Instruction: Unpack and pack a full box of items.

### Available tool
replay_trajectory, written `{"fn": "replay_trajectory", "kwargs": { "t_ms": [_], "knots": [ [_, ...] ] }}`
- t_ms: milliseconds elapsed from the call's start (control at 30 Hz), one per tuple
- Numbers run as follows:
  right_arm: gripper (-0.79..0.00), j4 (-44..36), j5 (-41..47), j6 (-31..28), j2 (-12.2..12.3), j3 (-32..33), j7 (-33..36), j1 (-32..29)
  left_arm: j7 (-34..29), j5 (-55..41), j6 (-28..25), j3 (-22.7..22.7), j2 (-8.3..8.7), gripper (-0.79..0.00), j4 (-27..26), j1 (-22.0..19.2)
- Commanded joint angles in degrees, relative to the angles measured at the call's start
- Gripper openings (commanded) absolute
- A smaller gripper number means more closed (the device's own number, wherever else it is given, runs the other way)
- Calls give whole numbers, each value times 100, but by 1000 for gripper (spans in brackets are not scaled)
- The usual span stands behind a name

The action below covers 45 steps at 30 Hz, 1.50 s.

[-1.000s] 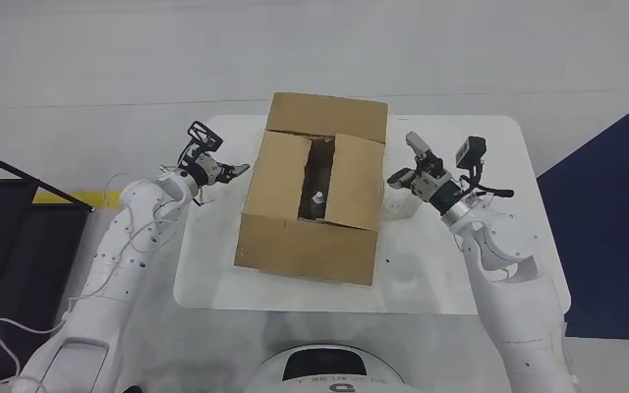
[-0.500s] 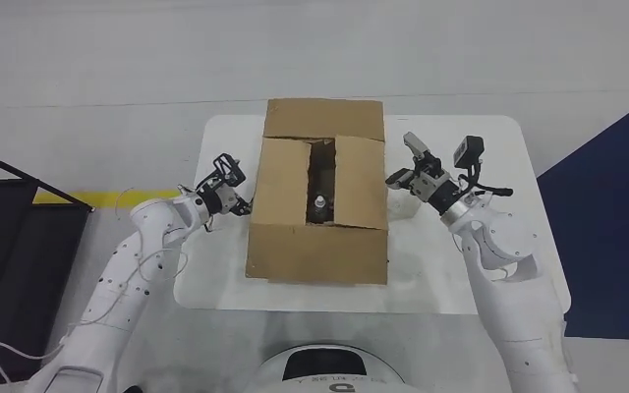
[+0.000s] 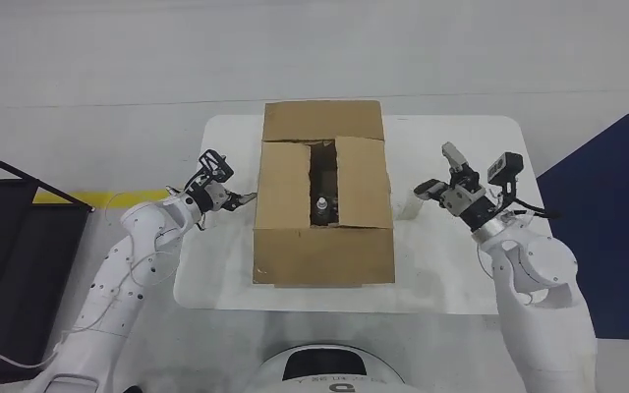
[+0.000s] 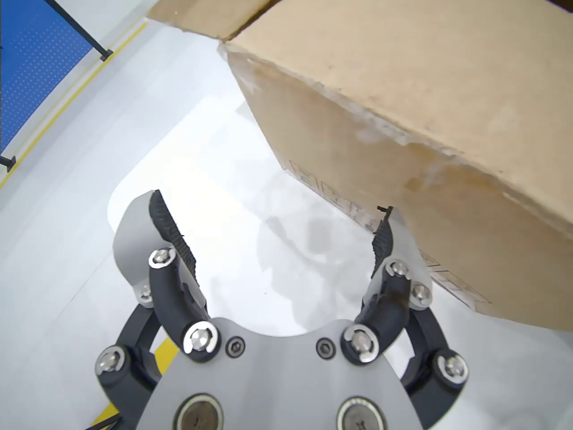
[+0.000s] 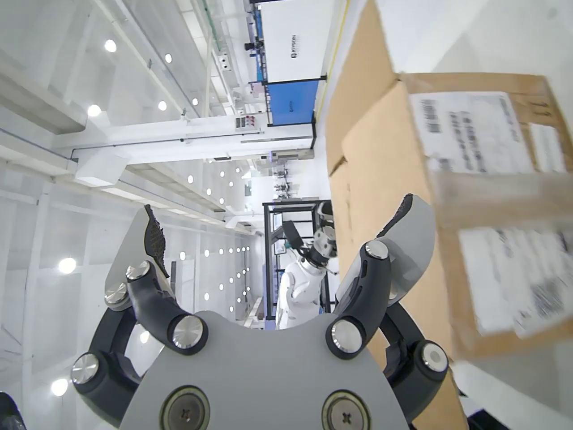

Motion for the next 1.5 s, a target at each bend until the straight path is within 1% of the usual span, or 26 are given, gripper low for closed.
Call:
{"fn": "replay_trajectory", "kwargs": {
  "t_ms": [0, 67, 167, 233, 333, 367, 500, 733, 767, 833, 1000, 1100, 1267, 1333, 1467],
  "knots": [
    [0, -129, -205, 547, 59, 207, 495, -244, -3, -60, 37, -23, -1, 0, 37, 9],
    [0, -153, -352, 825, 103, 188, 905, -355, -8, -85, 54, -33, -1, 0, 65, 17],
    [0, -55, -1013, 1229, 172, -144, 1242, -319, 4, -84, 90, -21, -5, 0, 100, 13],
    [0, 4, -1172, 1345, 193, -372, 1405, -227, 11, -81, 104, -4, -9, 0, 109, 4],
    [0, 118, -1249, 1389, 204, -646, 1488, -136, 9, -93, 136, 12, -15, 0, 94, 0],
    [0, 145, -1211, 1376, 209, -733, 1607, -116, 6, -86, 132, 18, -15, 0, 88, 0],
    [0, 359, -367, 1070, 216, -693, 2255, -98, 15, -63, 121, 27, -14, 0, 81, 15],
    [0, 902, 1506, 921, 220, -220, 3063, -85, 40, -27, 56, 5, -3, 0, 101, -1],
    [0, 999, 1717, 907, 216, -175, 3057, -74, 41, -27, 46, -1, -2, 0, 107, -6],
    [0, 1118, 1994, 869, 201, -170, 2839, -16, 54, -25, 36, -8, 0, 0, 116, -13],
    [0, 1408, 2633, 729, 122, -614, 2368, 328, 87, -32, -2, -18, 5, 0, 158, -17],
    [0, 1514, 2845, 574, 81, -844, 2045, 567, 112, -46, -11, -48, 11, 0, 175, -23],
    [0, 1467, 2724, 245, 44, -1063, 1350, 796, 143, -96, -38, -129, 25, 0, 230, -32],
    [0, 1364, 2649, 131, 34, -1162, 1192, 819, 169, -121, -41, -161, 30, 0, 252, -32],
    [0, 1257, 1872, 1, 37, -1353, 455, 955, 197, -194, -43, -248, 43, 0, 300, -47]
  ]
}}
